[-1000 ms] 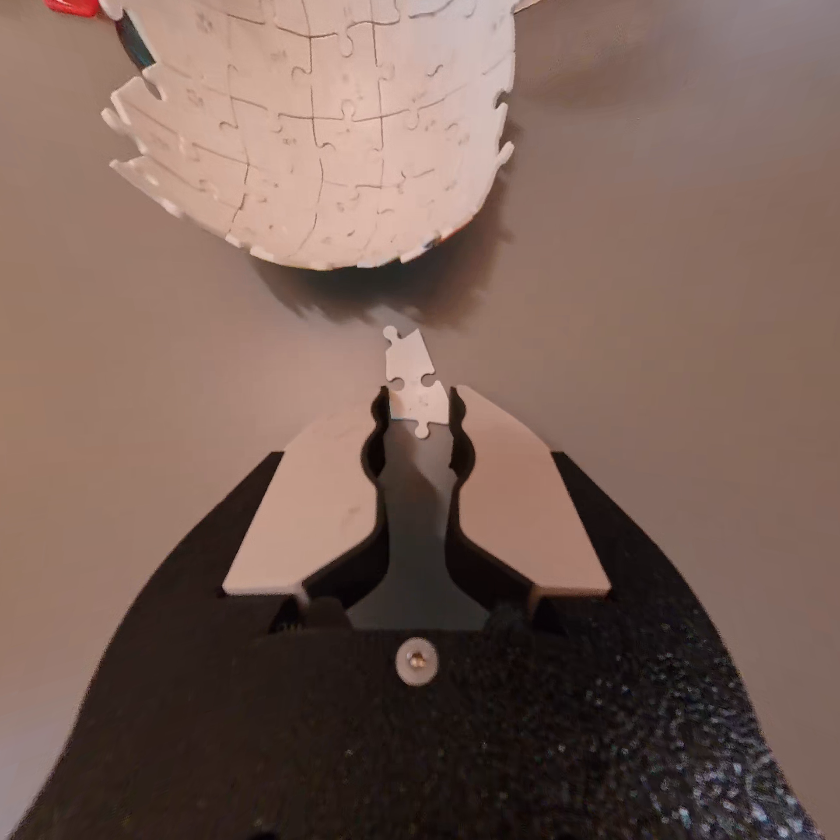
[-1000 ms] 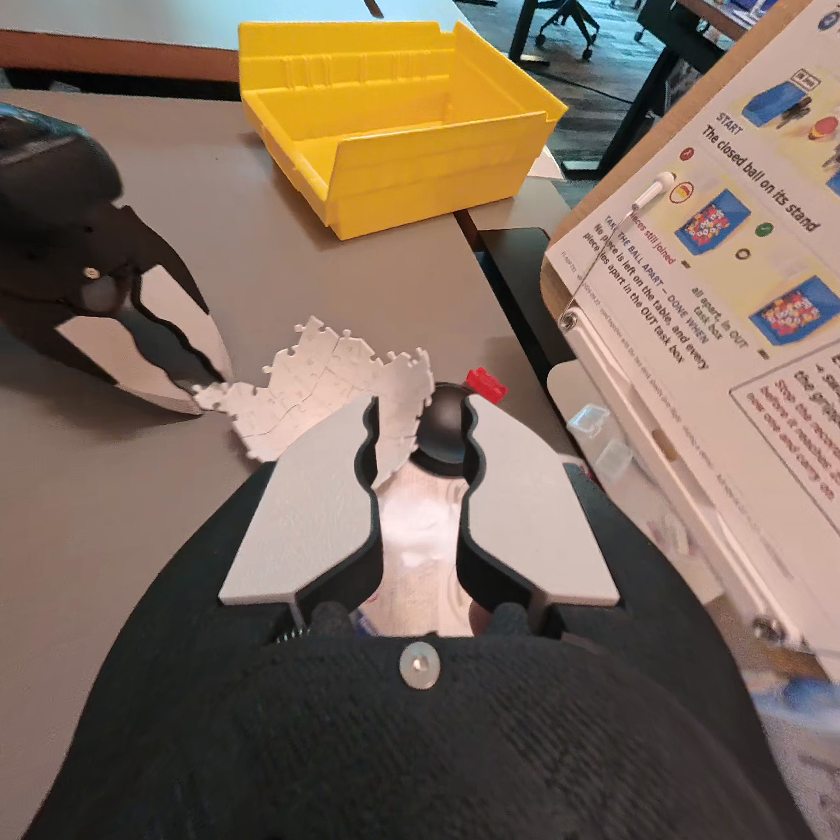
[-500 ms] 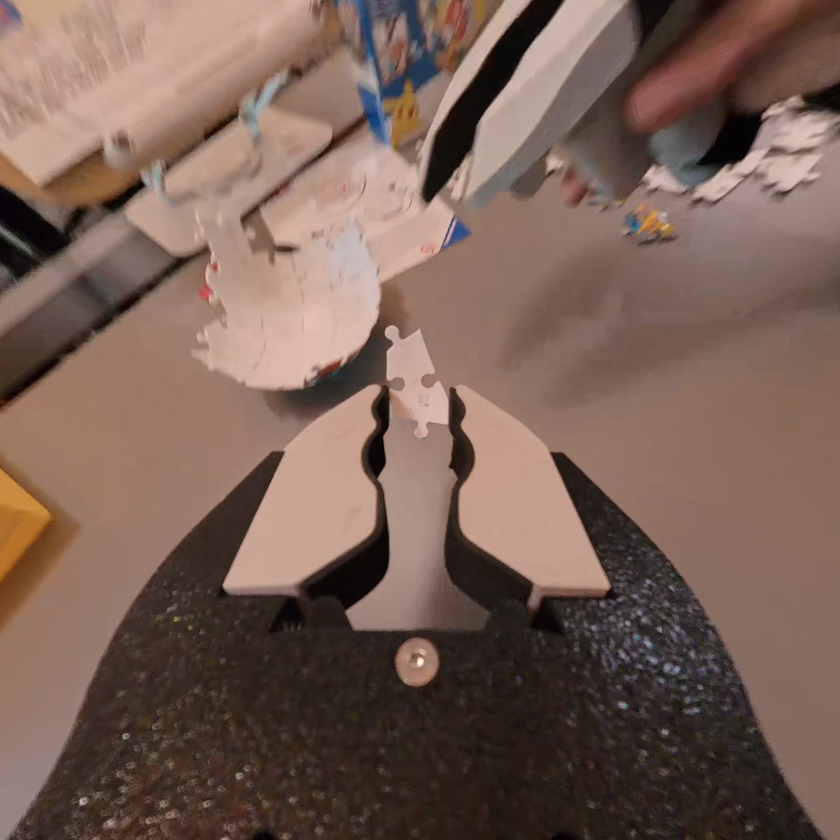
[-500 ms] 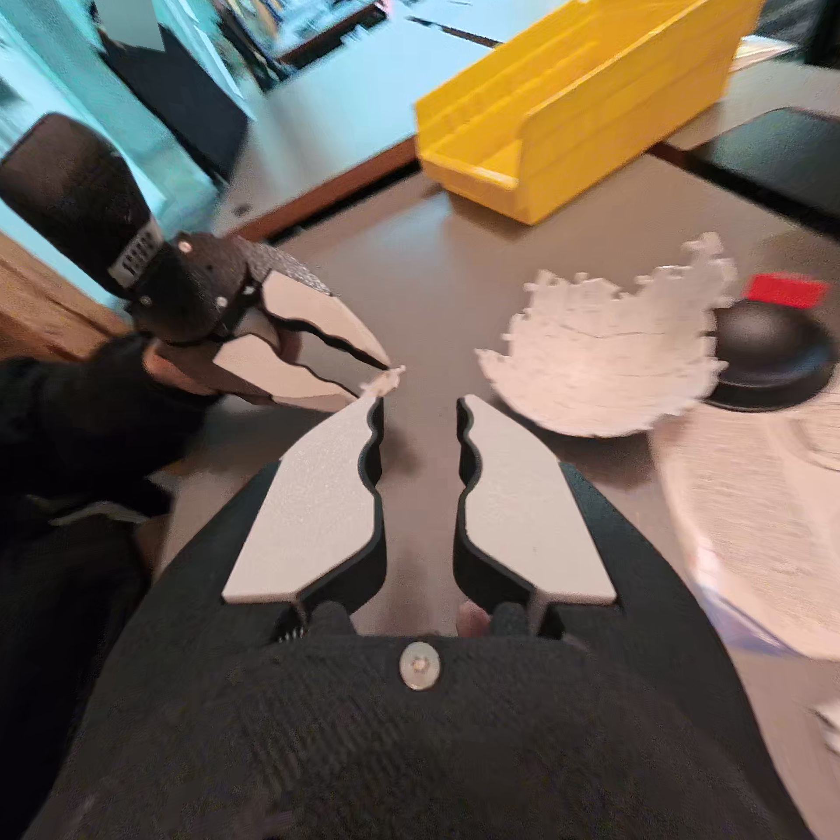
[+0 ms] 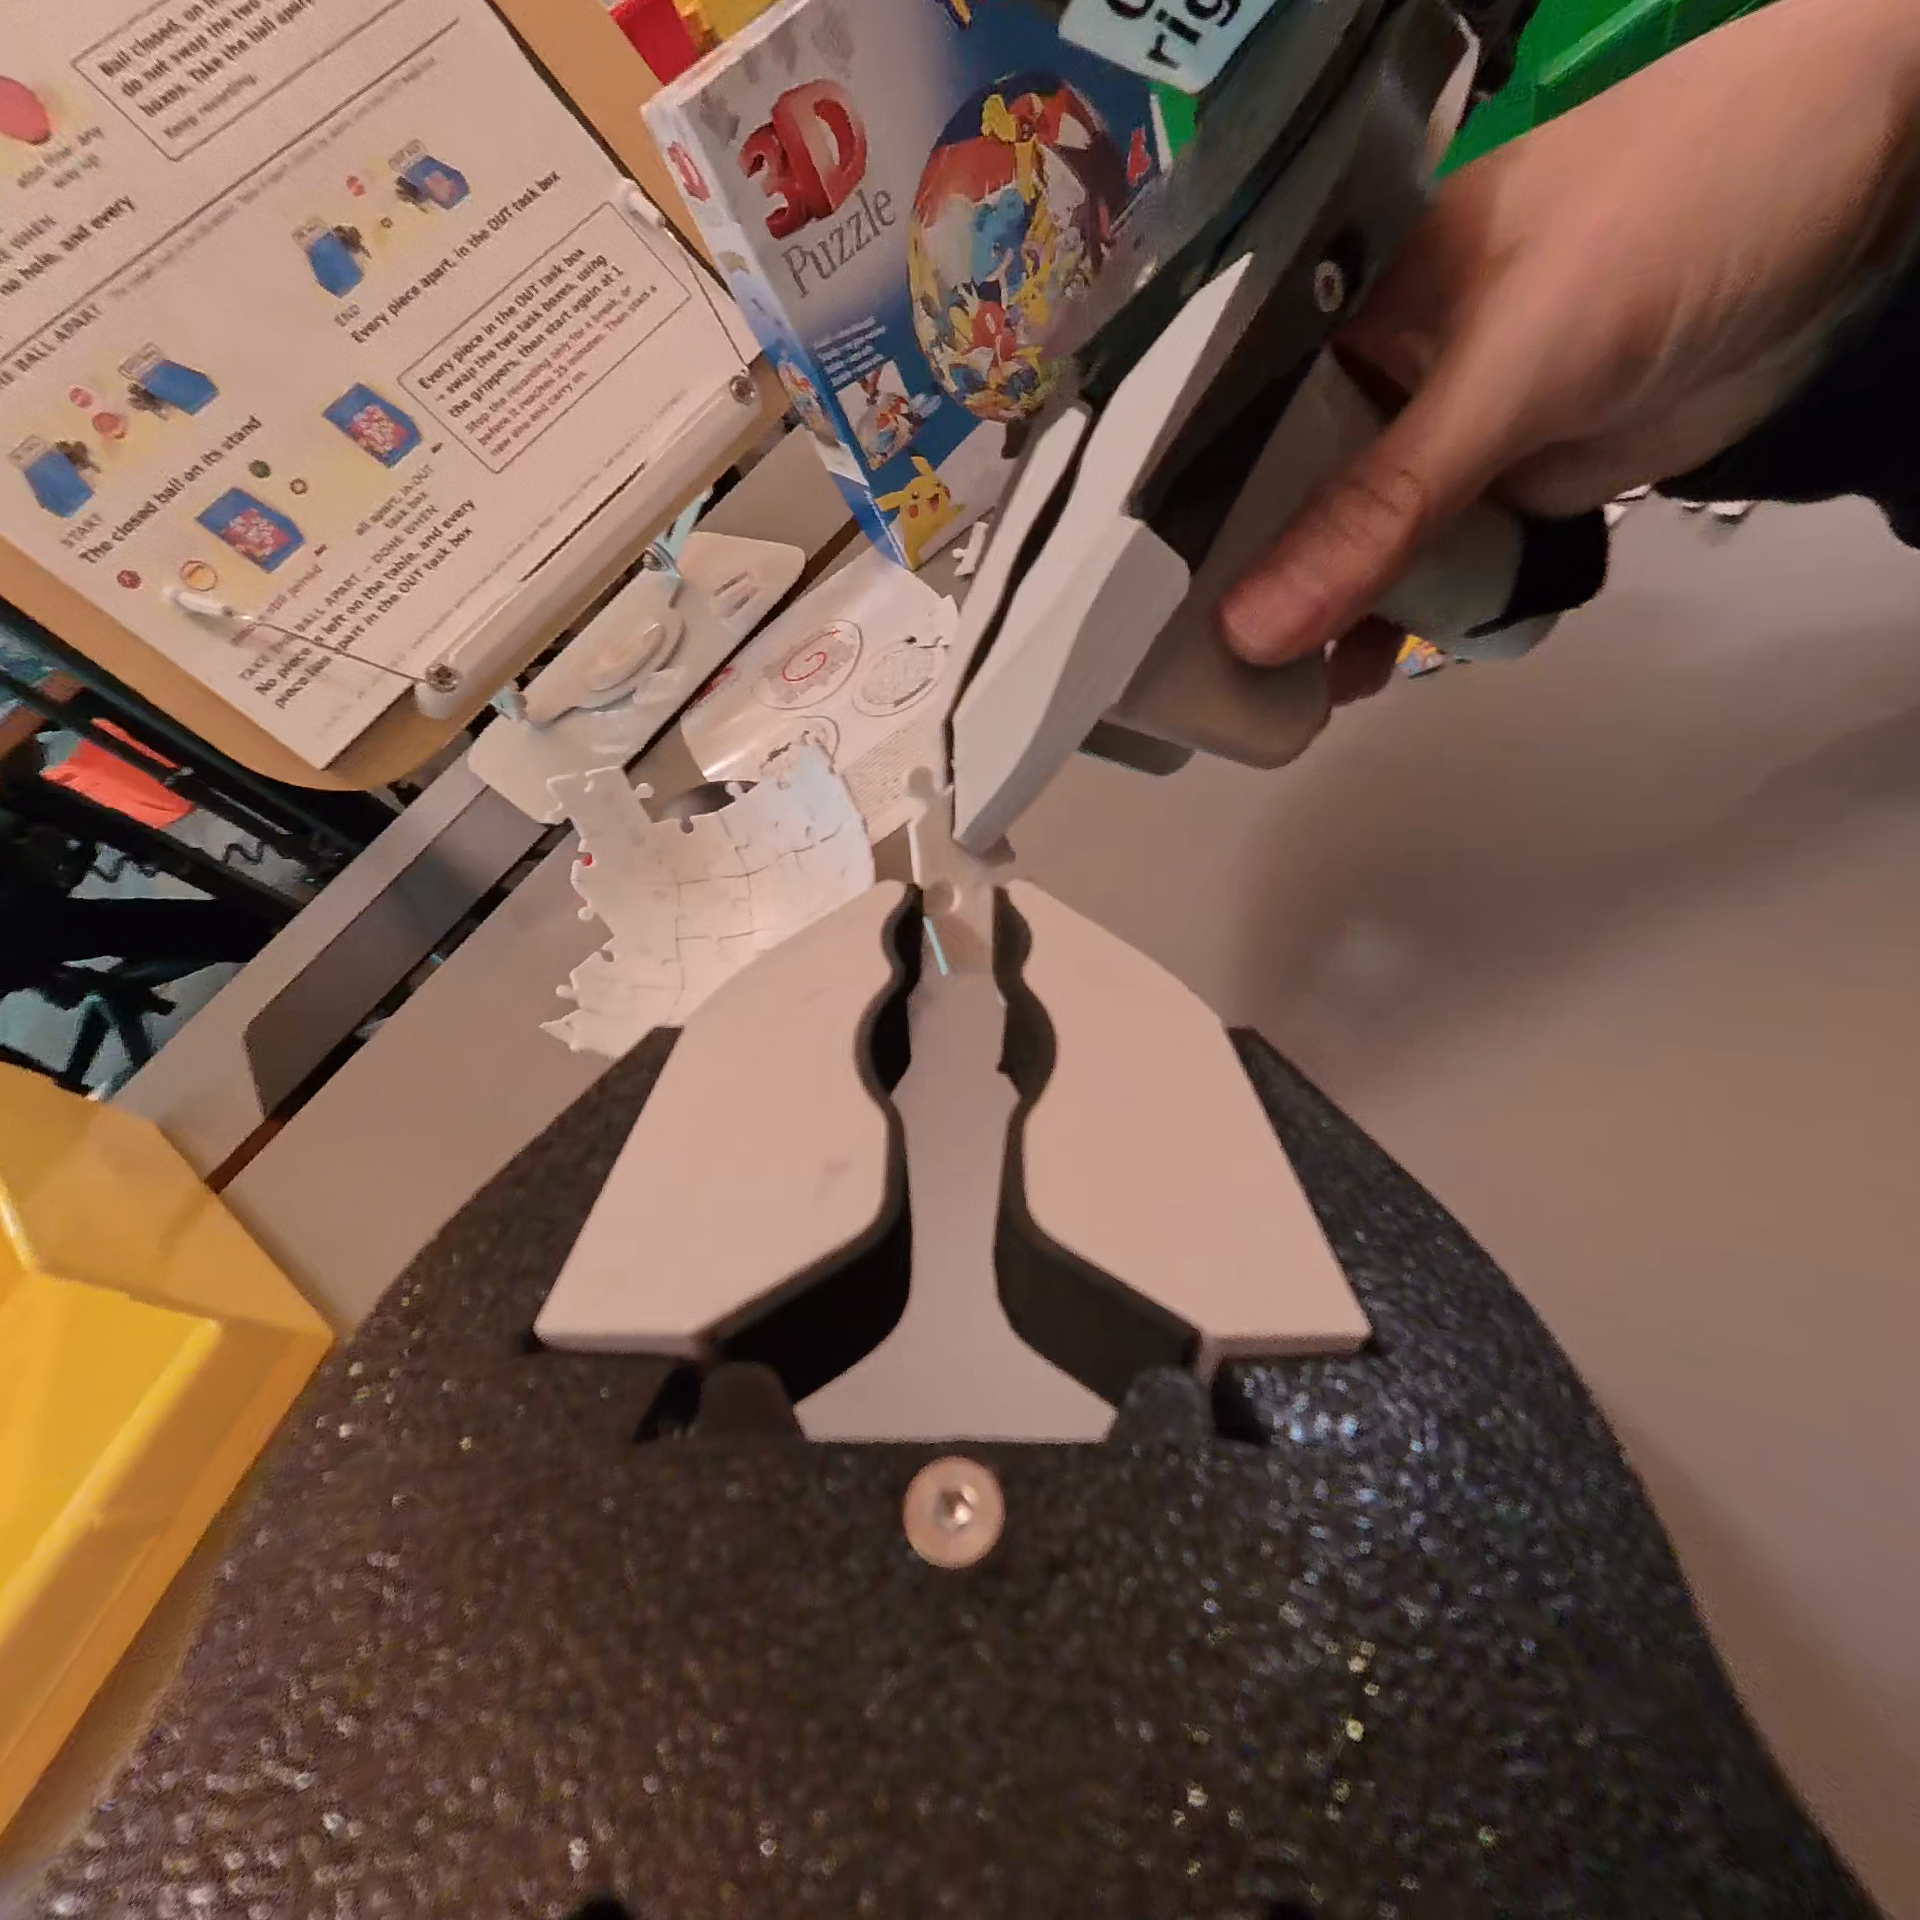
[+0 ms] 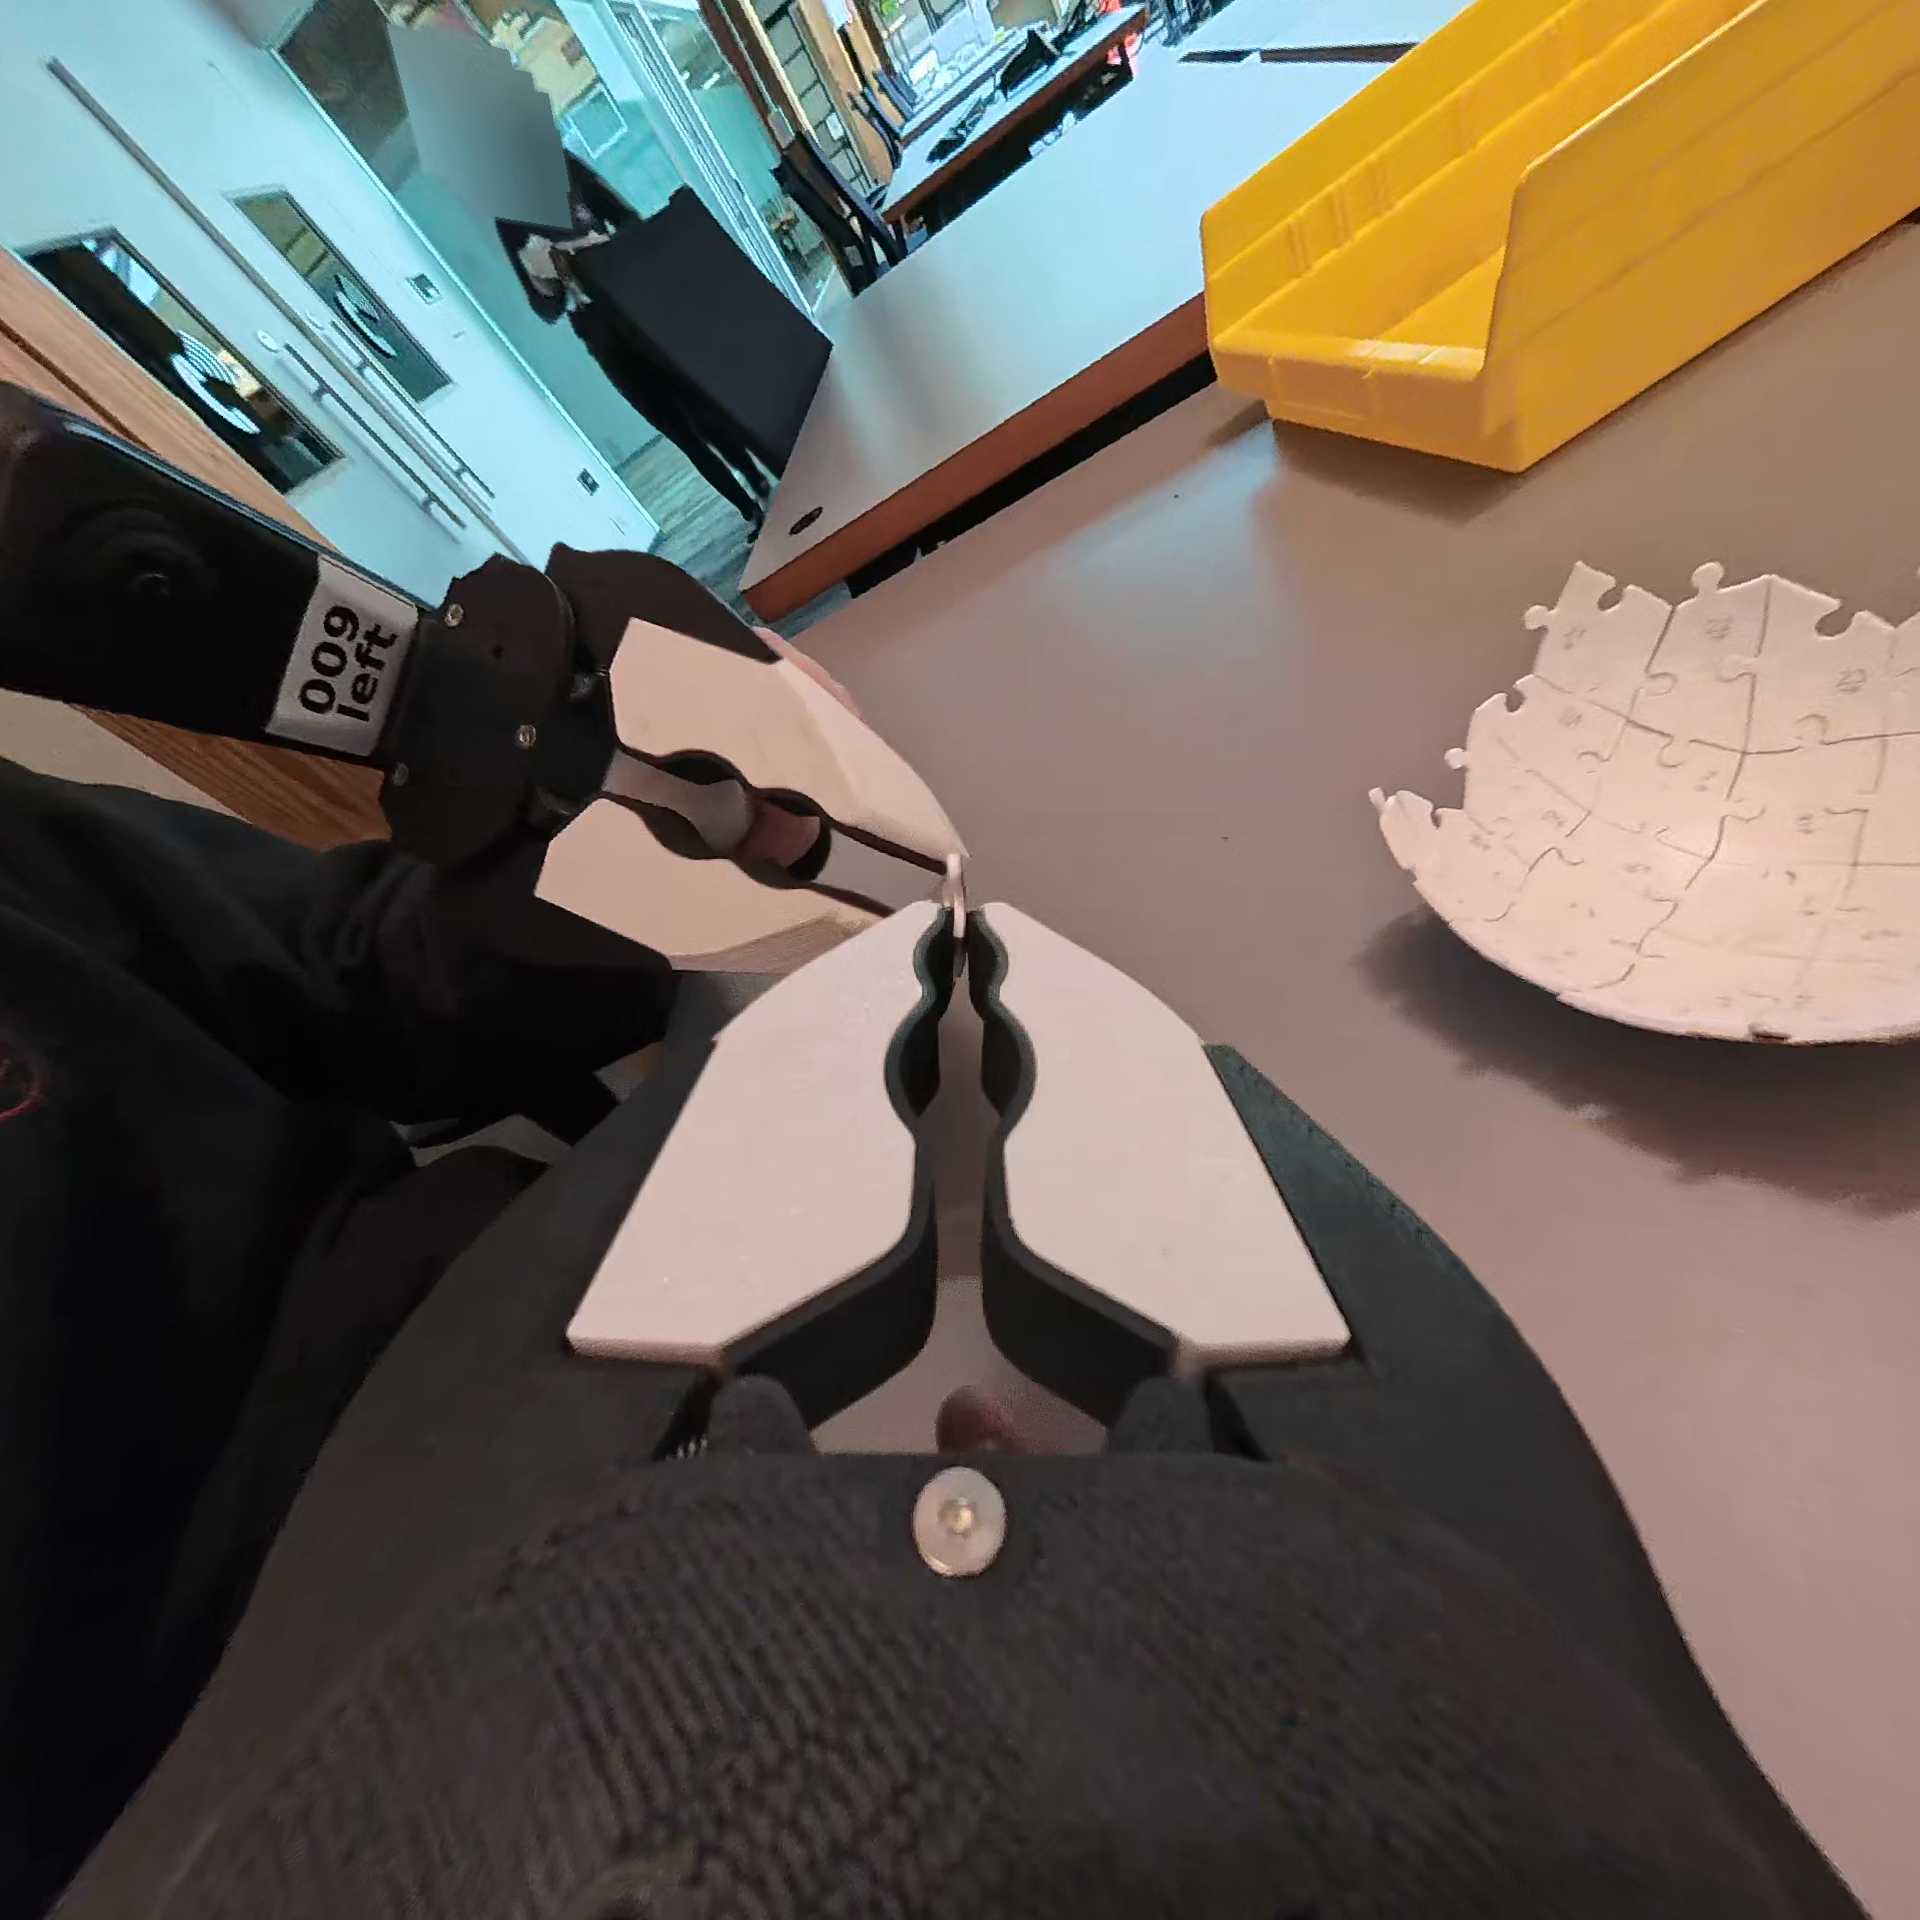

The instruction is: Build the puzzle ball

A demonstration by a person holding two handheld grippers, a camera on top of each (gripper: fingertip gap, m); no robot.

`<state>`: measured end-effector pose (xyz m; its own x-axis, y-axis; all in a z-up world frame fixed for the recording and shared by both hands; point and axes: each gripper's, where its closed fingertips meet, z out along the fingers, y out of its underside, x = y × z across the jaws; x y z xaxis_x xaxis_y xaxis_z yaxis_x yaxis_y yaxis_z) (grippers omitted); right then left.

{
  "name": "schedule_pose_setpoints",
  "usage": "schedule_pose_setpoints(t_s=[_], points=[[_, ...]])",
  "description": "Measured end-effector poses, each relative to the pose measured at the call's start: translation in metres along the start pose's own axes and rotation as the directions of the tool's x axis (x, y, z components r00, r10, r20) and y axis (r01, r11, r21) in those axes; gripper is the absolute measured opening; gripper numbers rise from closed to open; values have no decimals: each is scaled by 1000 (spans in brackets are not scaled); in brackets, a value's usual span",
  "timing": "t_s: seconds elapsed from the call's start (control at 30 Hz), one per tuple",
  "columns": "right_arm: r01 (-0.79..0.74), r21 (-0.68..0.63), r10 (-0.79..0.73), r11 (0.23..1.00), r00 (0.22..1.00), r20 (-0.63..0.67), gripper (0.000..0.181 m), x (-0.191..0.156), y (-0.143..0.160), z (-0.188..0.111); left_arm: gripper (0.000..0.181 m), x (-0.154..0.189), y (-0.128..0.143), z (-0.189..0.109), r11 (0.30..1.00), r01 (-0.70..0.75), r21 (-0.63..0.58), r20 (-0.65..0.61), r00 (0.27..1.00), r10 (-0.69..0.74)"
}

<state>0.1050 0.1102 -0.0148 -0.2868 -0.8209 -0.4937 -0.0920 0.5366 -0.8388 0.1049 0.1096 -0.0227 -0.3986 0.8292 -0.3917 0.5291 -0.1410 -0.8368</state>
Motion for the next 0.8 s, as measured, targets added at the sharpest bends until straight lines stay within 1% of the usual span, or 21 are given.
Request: schedule_pose_setpoints(t_s=[0.1, 0.13, 0.2, 0.27, 0.3, 0.33, 0.37, 0.4, 0.47, 0.53, 0.7, 0.8], points=[[85, -54, -87, 995, 995, -42, 2, 8, 0, -1, 30, 4, 7, 5, 998, 65, -19, -87, 994, -67], [135, -69, -138, 988, 989, -48, 2, 10, -3, -3, 33, 3, 8, 6, 995, 98, -24, -105, 989, -100], [241, -99, -245, 966, 969, -35, 3, 8, -8, -8, 29, -1, 3, 6, 986, 165, 4, -151, 975, -163], [334, -118, -338, 935, 941, -15, 3, 6, -14, -11, 23, -2, -6, 4, 971, 235, 44, -233, 948, -219], [363, -121, -366, 924, 931, -3, 3, 5, -18, -11, 22, -2, -10, 4, 963, 264, 54, -275, 931, -240], [384, -120, -384, 916, 923, 20, 3, 3, -21, -11, 17, -4, -14, 3, 955, 288, 63, -311, 915, -256], [407, -109, -404, 907, 914, 42, 3, 0, -25, -11, 14, -8, -18, 4, 949, 308, 73, -329, 905, -268], [413, -99, -411, 905, 911, 39, 2, 1, -29, -11, 5, -14, -20, 6, 945, 317, 78, -324, 904, -277], [390, -80, -390, 917, 921, 26, 3, 5, -38, -11, 4, -24, -23, 10, 949, 303, 90, -333, 907, -258], [390, -33, -389, 920, 921, 13, 3, 10, -48, -13, 3, -35, -29, 15, 948, 298, 110, -340, 908, -246], [353, 79, -350, 932, 935, -49, 4, 28, -77, -18, 2, -62, -44, 29, 913, 367, 176, -389, 878, -278], [356, 114, -350, 928, 934, -71, 4, 37, -91, -23, 2, -75, -52, 38, 918, 350, 189, -397, 882, -254]])
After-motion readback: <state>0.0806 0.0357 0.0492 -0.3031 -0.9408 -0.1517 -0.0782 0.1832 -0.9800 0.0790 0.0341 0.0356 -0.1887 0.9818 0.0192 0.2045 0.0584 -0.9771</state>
